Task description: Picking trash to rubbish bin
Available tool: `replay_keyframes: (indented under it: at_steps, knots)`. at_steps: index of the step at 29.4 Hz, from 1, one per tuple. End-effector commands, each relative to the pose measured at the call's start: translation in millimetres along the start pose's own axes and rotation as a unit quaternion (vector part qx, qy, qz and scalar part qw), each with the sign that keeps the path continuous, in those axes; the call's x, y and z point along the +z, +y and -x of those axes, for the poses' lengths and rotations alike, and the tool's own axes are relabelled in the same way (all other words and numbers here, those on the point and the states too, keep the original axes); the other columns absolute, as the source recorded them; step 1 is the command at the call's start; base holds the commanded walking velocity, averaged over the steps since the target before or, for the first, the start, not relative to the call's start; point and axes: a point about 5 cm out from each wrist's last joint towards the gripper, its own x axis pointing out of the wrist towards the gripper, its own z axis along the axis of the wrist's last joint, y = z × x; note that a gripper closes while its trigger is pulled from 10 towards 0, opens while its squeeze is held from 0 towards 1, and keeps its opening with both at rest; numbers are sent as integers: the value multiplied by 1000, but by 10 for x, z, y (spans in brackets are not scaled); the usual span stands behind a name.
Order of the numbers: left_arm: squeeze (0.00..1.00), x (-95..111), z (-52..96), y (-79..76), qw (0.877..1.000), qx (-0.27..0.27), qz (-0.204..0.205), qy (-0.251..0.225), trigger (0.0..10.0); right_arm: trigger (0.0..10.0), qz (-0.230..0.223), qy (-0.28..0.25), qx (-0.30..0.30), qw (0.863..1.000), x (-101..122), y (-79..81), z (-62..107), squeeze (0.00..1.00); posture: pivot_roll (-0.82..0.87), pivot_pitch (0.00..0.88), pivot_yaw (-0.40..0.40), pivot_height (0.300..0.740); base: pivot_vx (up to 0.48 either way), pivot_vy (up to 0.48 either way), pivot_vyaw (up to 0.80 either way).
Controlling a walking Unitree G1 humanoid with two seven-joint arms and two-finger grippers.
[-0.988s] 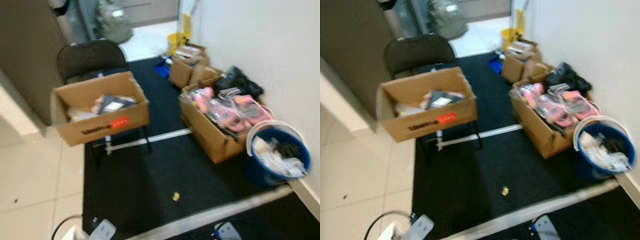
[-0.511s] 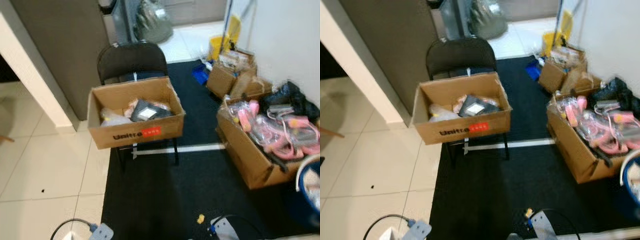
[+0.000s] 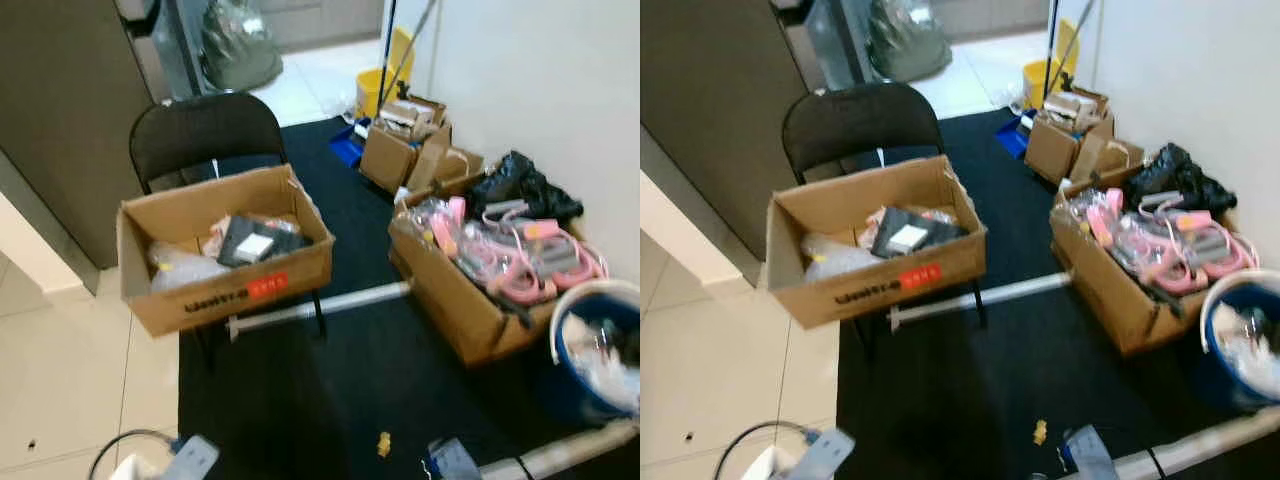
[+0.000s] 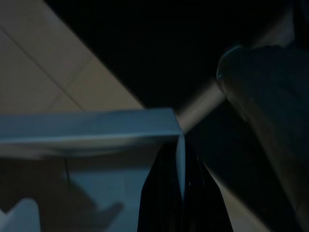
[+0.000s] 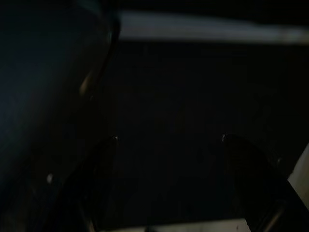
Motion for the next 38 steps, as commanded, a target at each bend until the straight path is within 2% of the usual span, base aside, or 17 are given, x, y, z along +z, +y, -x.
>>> replay_keyframes:
  at_steps: [1, 7, 8, 9, 10, 11, 12, 15, 16, 18, 22, 23, 25, 31, 35, 36, 38]
  knots:
    - [0, -95, 42, 131, 999, 23, 22, 5, 10000, 10000, 4, -11, 14, 1000, 67, 89, -4, 0, 55, 106, 96, 740, 296, 0, 0]
    - [0, 210, 111, 467, 994, 82, 49, -60, 10000, 10000, 8, -10, 15, 1000, 69, 86, -4, 0, 66, 112, 91, 740, 304, 0, 0]
    - [0, 335, 162, 625, 990, 103, 53, -82, 10000, 10000, 8, -10, 15, 1000, 68, 85, -4, 0, 72, 115, 88, 740, 304, 0, 0]
    - [0, 335, 162, 625, 990, 103, 53, -82, 10000, 10000, 8, -10, 15, 1000, 68, 85, -4, 0, 72, 115, 88, 740, 304, 0, 0]
    - [0, 596, 299, 935, 979, 149, 54, -131, 10000, 10000, 10, -9, 15, 1000, 63, 83, -4, 0, 73, 115, 85, 740, 311, 0, 0]
    - [0, 760, 403, 1114, 970, 177, 49, -161, 10000, 10000, 11, -9, 16, 1000, 60, 82, -4, 0, 73, 115, 85, 740, 319, 0, 0]
    - [0, 760, 403, 1114, 970, 177, 49, -161, 10000, 10000, 11, -9, 16, 1000, 60, 82, -4, 0, 73, 115, 85, 740, 319, 0, 0]
    - [0, 1148, 667, 1436, 946, 225, 32, -233, 10000, 10000, 13, -8, 16, 1000, 56, 79, -4, 0, 79, 117, 80, 740, 322, 0, 0]
    - [0, 1439, 878, 1603, 925, 251, 11, -284, 10000, 10000, 17, -7, 17, 1000, 55, 78, -3, 0, 79, 117, 80, 740, 326, 0, 0]
    - [0, 1742, 1088, 1689, 903, 263, -8, -340, 10000, 10000, 20, -6, 18, 1000, 56, 78, -3, 0, 79, 117, 80, 740, 324, 0, 0]
    - [0, 1990, 1190, 1611, 886, 219, -4, -408, 10000, 10000, 21, -6, 18, 1000, 56, 77, -3, 0, 79, 117, 80, 740, 320, 0, 0]
    - [0, 2150, 1155, 1394, 890, 115, -2, -441, 10000, 10000, 21, -6, 18, 1000, 56, 78, -3, 0, 79, 117, 80, 740, 0, 0, 0]
    - [0, 2187, 1086, 1217, 892, 34, 6, -451, 10000, 10000, 21, -6, 18, 1000, 56, 78, -3, 0, 79, 117, 80, 740, 0, 0, 0]
    - [0, 1976, 747, 793, 916, -63, -37, -394, 10000, 10000, 15, -4, 17, 1000, 44, 81, -4, 0, 67, 118, 88, 740, 0, 0, 0]
    - [0, 1821, 600, 768, 936, -42, -13, -348, 10000, 10000, 14, -1, 17, 1000, 29, 81, -5, 0, 62, 119, 91, 740, 0, 0, 0]
    - [941, 1783, 588, 799, 939, -31, -4, -342, 10000, 10000, 14, -1, 17, 1000, 25, 80, -5, 0, 62, 123, 88, 740, 0, 0, 0]
    - [1000, 1749, 591, 848, 941, -15, 1, -337, 10000, 10000, 14, -1, 17, 1000, 22, 80, -5, 0, 62, 123, 88, 740, 0, 0, 0]
